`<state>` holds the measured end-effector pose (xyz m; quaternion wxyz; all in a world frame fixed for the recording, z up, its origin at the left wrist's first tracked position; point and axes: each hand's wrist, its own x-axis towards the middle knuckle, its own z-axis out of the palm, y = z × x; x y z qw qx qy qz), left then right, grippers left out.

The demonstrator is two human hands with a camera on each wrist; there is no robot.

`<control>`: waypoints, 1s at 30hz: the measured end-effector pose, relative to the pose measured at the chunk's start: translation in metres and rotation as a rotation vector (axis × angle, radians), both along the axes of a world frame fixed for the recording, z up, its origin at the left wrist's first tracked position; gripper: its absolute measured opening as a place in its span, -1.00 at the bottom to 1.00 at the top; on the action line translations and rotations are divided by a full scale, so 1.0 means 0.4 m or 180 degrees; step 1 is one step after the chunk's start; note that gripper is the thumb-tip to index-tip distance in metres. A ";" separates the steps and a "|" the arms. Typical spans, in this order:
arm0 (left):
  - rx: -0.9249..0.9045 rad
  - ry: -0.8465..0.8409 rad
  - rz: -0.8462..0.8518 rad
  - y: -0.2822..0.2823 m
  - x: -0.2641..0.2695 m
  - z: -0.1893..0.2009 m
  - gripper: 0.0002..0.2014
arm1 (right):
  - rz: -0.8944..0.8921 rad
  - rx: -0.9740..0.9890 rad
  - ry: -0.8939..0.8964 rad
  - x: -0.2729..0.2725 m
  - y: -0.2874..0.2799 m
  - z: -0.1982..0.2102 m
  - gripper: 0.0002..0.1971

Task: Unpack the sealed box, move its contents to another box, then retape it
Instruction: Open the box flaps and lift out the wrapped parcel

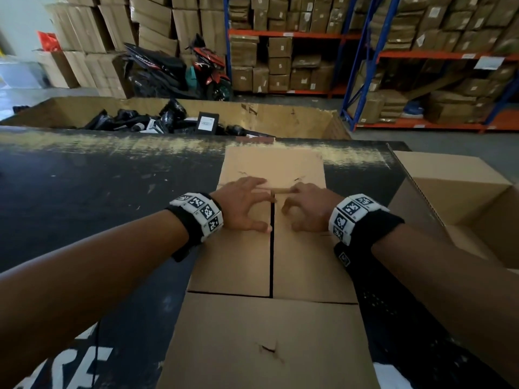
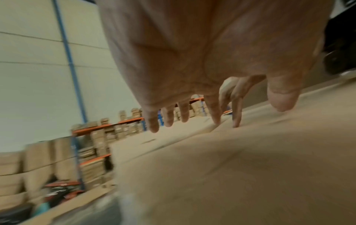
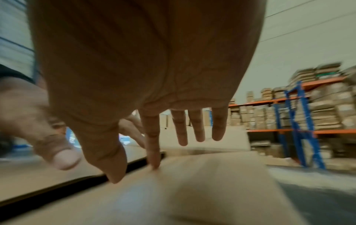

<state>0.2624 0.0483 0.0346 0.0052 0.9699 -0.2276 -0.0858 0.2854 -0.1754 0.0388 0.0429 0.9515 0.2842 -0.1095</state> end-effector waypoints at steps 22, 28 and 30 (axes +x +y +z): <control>0.0934 -0.0499 0.0329 0.136 -0.283 0.336 -0.41 | -0.0128 -0.0177 -0.0347 -0.239 -0.186 0.312 -0.52; 0.2195 -0.0231 0.0308 0.174 -0.424 0.256 -0.32 | -0.0176 -0.1170 -0.0119 -0.348 -0.293 0.279 -0.47; 0.1992 -0.0012 0.0421 0.169 -0.460 0.205 -0.39 | -0.0110 -0.1177 -0.0148 -0.386 -0.299 0.222 -0.56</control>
